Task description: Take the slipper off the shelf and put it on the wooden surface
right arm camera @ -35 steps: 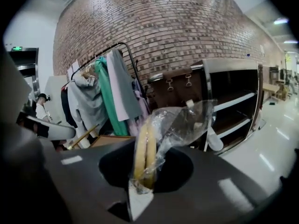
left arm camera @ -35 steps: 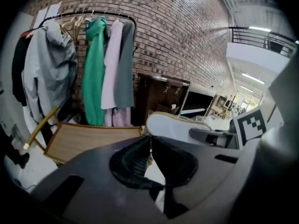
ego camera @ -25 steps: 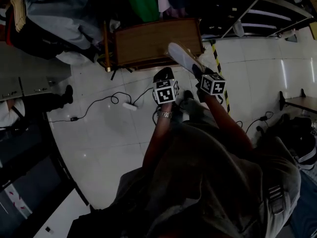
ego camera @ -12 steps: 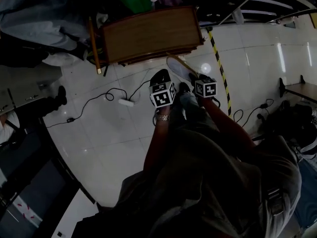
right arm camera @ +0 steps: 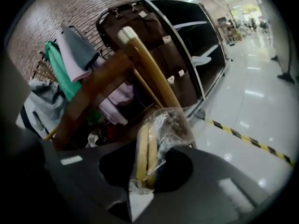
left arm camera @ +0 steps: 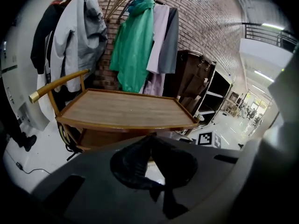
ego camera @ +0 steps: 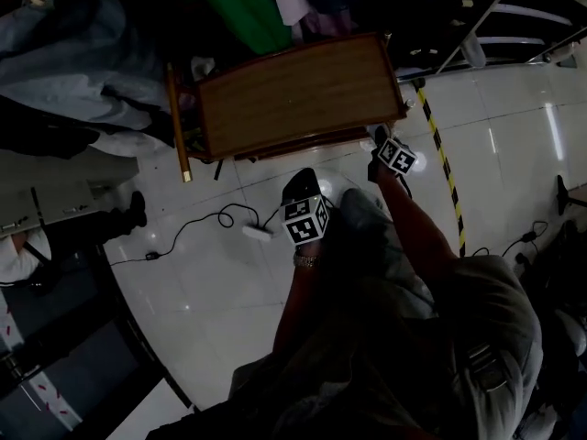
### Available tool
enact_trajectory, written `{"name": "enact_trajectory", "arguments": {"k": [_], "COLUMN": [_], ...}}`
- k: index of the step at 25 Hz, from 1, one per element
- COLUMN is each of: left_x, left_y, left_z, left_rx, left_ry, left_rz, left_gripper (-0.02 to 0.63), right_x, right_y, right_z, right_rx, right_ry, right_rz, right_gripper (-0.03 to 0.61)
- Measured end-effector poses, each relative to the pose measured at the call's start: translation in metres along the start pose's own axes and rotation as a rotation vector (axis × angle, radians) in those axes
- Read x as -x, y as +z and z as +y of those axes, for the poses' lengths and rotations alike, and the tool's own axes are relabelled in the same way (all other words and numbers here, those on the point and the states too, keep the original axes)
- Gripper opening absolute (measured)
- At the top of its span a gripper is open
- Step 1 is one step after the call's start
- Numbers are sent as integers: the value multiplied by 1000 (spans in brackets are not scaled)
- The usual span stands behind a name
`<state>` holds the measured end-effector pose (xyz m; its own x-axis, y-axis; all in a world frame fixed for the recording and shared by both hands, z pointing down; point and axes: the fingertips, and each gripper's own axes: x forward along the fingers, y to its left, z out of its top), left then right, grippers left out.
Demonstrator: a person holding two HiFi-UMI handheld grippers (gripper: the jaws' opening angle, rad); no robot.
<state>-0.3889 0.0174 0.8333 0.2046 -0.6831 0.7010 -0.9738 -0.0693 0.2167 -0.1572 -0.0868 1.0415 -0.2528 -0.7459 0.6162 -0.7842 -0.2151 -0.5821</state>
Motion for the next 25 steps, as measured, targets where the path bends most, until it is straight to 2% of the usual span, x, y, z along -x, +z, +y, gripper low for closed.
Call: {"name": "enact_trajectory", "arguments": {"k": [2,3,4,5,6,8,10,13,17,20,23,25], "left_x": [-11,-15,-18,-18,-15,-6,6,36,74,86,106,116], "left_y": [-12,-16,-19,-21,-22,-15,3,46,106,139,161,175], "left_z": [7,9,10,9,6,-4,-18,-46,-85,-113,-136,-149], "left_rx": [-6,-12,-19,-24,-28,-31,-29,-35,-72,-93,-98,-110], "left_ry": [10,11,11,8,3,-13,-36,-78,-132,-158,-161,-153], "left_rz": [16,23,31,40,47,57,63,58,46,39,23,5], "left_gripper": [8,8,8,8,8,8,8,8,8,8,8,8], "right_x": [-33,-49,-59,-62,-59,-37,2,84,178,219,259,280], "right_y": [1,-4,-12,-21,-28,-33,-32,-13,48,98,126,146], "right_z": [-8,-10,-13,-17,-23,-35,-36,-7,80,152,215,247], "right_rx": [-33,-23,11,64,129,249,323,401,459,528,589,593], "right_ry": [30,32,11,-27,-71,-143,-173,-159,-104,-39,60,115], "right_rz": [-13,21,81,149,207,274,315,342,299,271,270,241], "right_gripper": [70,95,171,274,316,357,364,339,312,200,72,29]}}
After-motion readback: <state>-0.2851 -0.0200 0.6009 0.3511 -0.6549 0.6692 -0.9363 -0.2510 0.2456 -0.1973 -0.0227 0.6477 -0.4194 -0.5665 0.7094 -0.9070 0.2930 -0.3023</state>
